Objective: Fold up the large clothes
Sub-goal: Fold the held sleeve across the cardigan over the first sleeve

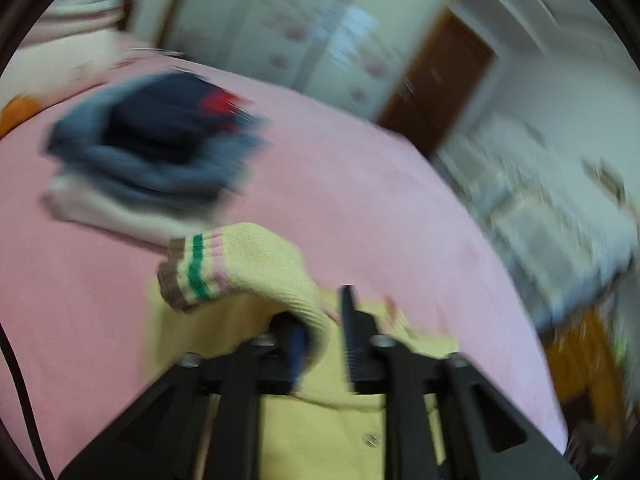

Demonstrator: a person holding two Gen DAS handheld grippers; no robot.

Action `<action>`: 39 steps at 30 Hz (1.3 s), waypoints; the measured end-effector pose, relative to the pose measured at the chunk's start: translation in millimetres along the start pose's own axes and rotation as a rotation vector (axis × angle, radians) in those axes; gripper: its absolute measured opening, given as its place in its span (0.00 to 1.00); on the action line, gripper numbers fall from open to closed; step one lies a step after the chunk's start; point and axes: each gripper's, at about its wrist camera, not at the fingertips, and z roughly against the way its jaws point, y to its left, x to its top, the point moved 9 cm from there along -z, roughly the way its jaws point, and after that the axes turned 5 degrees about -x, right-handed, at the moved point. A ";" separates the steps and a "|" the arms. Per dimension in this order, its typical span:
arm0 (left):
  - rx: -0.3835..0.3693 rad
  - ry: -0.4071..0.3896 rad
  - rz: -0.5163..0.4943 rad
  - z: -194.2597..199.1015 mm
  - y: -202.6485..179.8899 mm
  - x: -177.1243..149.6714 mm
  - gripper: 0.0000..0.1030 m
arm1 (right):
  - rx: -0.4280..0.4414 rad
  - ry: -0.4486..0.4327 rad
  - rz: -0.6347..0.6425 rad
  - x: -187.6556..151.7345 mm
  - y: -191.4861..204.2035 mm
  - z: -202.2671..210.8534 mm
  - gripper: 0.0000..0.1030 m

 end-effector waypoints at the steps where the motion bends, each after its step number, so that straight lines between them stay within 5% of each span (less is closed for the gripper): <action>1: -0.013 0.047 -0.020 -12.9 -14.9 -10.9 0.45 | -0.016 0.002 -0.023 -1.8 -15.6 1.5 0.31; 2: -0.028 0.093 -0.032 -25.9 -27.2 -22.6 0.58 | -0.027 0.004 -0.042 -3.4 -27.9 2.3 0.31; 3: -0.039 0.138 -0.041 -37.3 -38.5 -36.2 0.59 | -0.036 0.006 -0.056 -4.9 -37.0 3.0 0.31; 9: -0.063 0.241 -0.012 -44.9 -49.3 -74.0 0.60 | -0.051 0.001 -0.134 -9.2 -77.4 5.0 0.31; 23: -0.081 0.099 0.087 59.6 3.2 -54.7 0.73 | 0.062 -0.053 -0.018 28.3 -9.7 -6.3 0.31; 32: 0.102 0.097 0.128 77.5 72.7 -68.2 0.73 | 0.052 -0.106 0.254 46.2 67.6 -21.8 0.31; 39: 0.139 0.138 0.203 75.5 111.4 -82.0 0.73 | -0.117 -0.069 0.534 46.3 112.0 -67.5 0.31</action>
